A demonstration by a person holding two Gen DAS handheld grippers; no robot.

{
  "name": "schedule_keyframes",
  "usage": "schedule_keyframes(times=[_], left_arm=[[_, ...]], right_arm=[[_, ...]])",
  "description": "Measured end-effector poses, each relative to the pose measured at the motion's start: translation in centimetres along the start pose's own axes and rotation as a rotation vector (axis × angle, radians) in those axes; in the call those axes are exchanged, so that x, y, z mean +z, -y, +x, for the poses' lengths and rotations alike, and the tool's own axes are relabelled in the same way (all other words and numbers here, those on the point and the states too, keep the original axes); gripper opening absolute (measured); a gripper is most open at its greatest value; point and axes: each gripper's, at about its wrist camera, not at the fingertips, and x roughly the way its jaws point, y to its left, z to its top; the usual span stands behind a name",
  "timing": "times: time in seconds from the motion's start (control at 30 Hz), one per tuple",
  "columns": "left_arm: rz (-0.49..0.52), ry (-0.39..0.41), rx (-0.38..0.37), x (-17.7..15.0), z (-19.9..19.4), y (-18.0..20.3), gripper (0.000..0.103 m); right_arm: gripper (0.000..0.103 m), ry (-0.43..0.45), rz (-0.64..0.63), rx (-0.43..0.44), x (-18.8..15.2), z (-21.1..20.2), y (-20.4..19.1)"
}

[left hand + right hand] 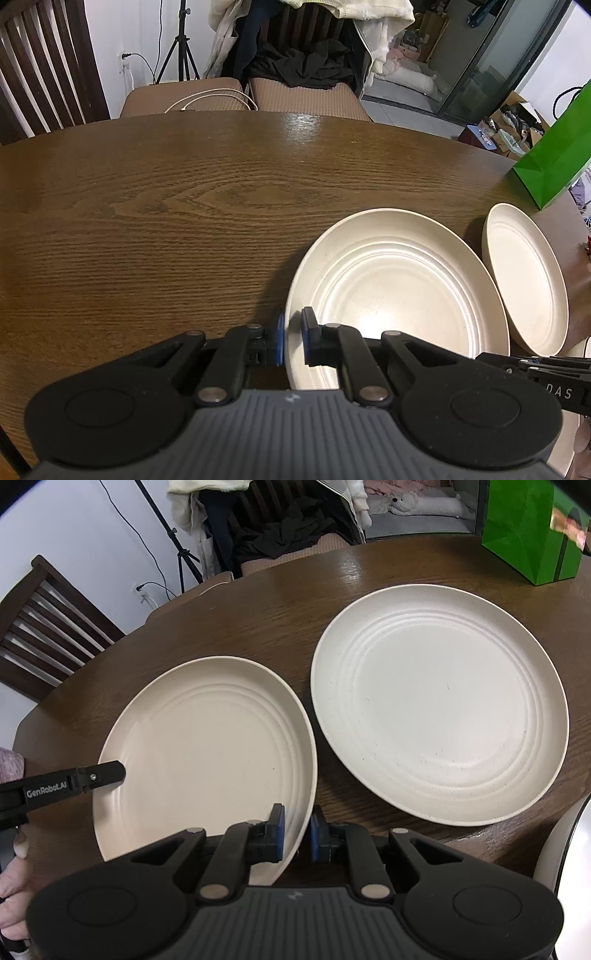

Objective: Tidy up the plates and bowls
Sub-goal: 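Close both grippers on the rim of a second cream plate, then lift the second cream plate off the table with both grippers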

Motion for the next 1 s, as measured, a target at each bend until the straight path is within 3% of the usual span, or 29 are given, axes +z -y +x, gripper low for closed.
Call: schedule_keyframes(times=[1.0], left_arm=[[0.006,0.085,0.011,0.9,-2.8,1.0,0.010]], right_arm=[[0.014,0.119,-0.061,-0.020,1.1,-2.3,-0.5]])
